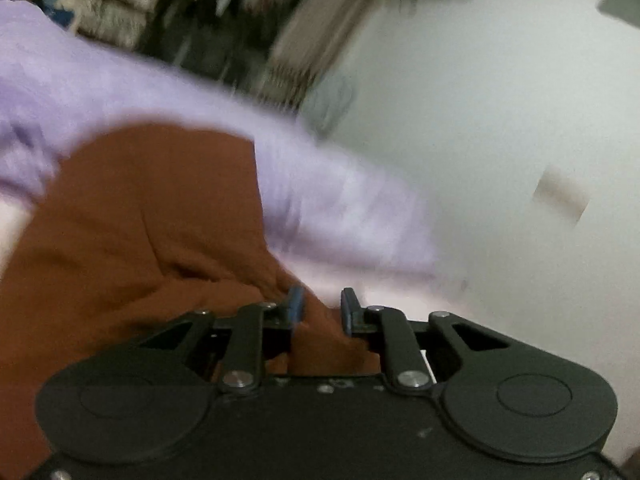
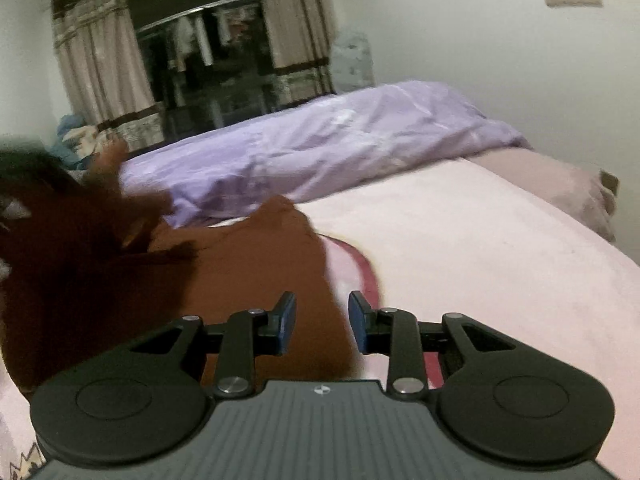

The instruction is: Fold large clothes

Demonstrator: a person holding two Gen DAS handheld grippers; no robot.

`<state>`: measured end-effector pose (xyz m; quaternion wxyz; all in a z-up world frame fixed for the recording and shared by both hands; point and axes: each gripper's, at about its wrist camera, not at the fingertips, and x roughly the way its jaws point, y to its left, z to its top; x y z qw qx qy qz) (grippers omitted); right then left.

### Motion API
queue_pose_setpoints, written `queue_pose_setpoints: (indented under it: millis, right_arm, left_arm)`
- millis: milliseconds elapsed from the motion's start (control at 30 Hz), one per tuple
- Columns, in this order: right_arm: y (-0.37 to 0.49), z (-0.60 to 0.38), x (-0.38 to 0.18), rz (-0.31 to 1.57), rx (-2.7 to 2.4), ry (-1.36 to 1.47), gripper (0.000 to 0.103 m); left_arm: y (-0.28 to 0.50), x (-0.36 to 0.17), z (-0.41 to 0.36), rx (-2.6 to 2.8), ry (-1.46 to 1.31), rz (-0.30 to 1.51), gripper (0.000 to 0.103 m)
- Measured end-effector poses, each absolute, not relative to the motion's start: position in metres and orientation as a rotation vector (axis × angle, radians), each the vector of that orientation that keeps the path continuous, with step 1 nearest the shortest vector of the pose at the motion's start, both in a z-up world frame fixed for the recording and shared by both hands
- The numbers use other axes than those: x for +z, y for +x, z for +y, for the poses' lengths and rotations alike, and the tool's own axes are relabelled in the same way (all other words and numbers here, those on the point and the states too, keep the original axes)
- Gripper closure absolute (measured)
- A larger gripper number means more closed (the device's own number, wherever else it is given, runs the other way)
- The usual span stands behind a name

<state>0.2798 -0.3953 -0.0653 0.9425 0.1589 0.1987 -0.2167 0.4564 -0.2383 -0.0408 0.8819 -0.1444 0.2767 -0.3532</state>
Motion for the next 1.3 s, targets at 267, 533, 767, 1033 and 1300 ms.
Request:
queue_pose_setpoints:
  millis: [267,533,767,1033,1300]
  right_arm:
    - [0.273,-0.41,-0.071,0.405,-0.453,0.353,0.065]
    - [0.275,-0.382,-0.051,0.326,-0.343,0.421,0.041]
    - [0.318,-0.362,-0.054,0.364,-0.072,0.651,0.011]
    - [0.366,-0.381,-0.091,0.419,-0.068,0.906,0.012]
    - [0.402,-0.388,-0.091,0.421,-0.01,0.928,0.06]
  left_arm:
    - [0.456,-0.093,-0.273,-0.746,-0.107,0.63,0.09]
    - [0.383,0.014,-0.163,-0.783,-0.169,0.288,0.015]
    - [0.424,-0.031,-0.066,-0.462,-0.159,0.442,0.015]
    - [0.48,-0.096,-0.059,-0.463,-0.304,0.604,0.014]
    - [0.475,-0.084,-0.067,-0.502,-0.351,0.612,0.016]
